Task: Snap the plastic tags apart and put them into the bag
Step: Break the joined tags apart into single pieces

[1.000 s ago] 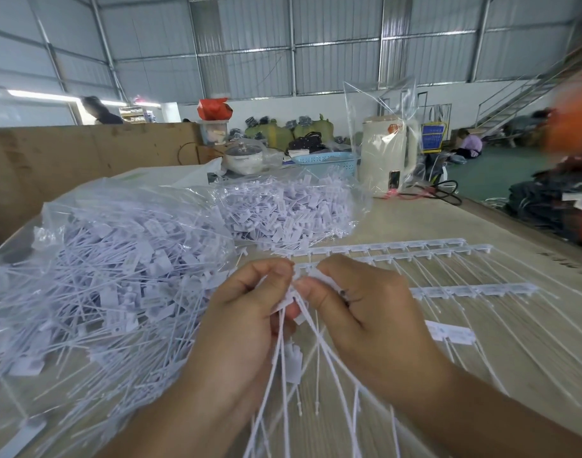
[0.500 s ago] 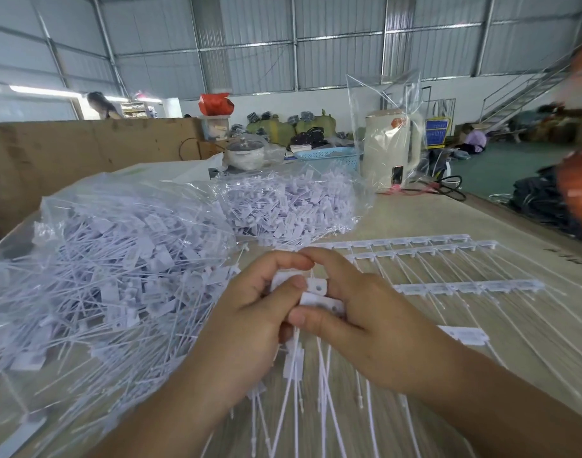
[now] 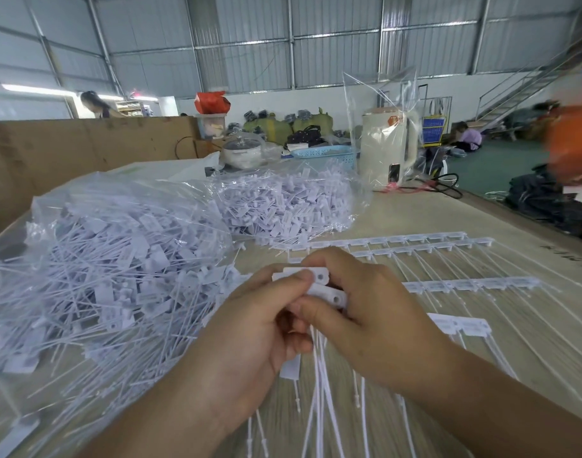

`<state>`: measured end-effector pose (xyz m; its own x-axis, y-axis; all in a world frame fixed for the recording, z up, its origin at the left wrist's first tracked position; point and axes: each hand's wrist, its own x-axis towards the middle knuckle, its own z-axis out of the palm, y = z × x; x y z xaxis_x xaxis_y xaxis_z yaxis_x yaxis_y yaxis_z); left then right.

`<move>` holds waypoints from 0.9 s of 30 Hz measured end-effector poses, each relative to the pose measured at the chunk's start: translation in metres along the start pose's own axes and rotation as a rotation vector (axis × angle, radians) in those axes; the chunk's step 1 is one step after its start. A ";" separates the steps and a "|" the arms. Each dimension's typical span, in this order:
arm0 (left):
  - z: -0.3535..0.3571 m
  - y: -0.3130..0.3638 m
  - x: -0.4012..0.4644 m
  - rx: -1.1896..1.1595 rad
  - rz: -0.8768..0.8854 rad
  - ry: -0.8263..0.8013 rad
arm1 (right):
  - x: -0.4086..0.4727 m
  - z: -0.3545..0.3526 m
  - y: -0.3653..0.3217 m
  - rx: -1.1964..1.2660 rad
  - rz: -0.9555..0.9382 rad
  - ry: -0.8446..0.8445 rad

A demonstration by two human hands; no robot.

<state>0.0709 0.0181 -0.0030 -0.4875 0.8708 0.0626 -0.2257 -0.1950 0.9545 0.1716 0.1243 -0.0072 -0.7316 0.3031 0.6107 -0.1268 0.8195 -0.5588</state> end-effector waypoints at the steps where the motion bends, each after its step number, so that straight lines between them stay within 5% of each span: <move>1: 0.000 -0.001 0.000 0.069 0.031 0.015 | -0.001 0.001 0.000 -0.018 0.008 0.004; 6: -0.002 -0.001 -0.002 0.339 0.147 0.044 | -0.002 0.004 0.001 -0.035 0.012 0.036; 10: -0.003 0.002 -0.003 0.232 0.164 -0.010 | -0.003 0.007 -0.003 -0.052 0.013 0.036; 18: -0.006 0.011 -0.004 0.240 0.309 0.174 | -0.003 0.005 -0.020 -0.360 0.000 0.107; 27: -0.016 0.015 0.001 0.185 0.214 0.053 | 0.002 -0.011 0.003 -0.152 0.016 -0.137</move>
<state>0.0535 0.0087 0.0062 -0.5523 0.7928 0.2577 0.0421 -0.2822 0.9584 0.1770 0.1331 -0.0015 -0.8182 0.2563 0.5147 -0.0196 0.8822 -0.4705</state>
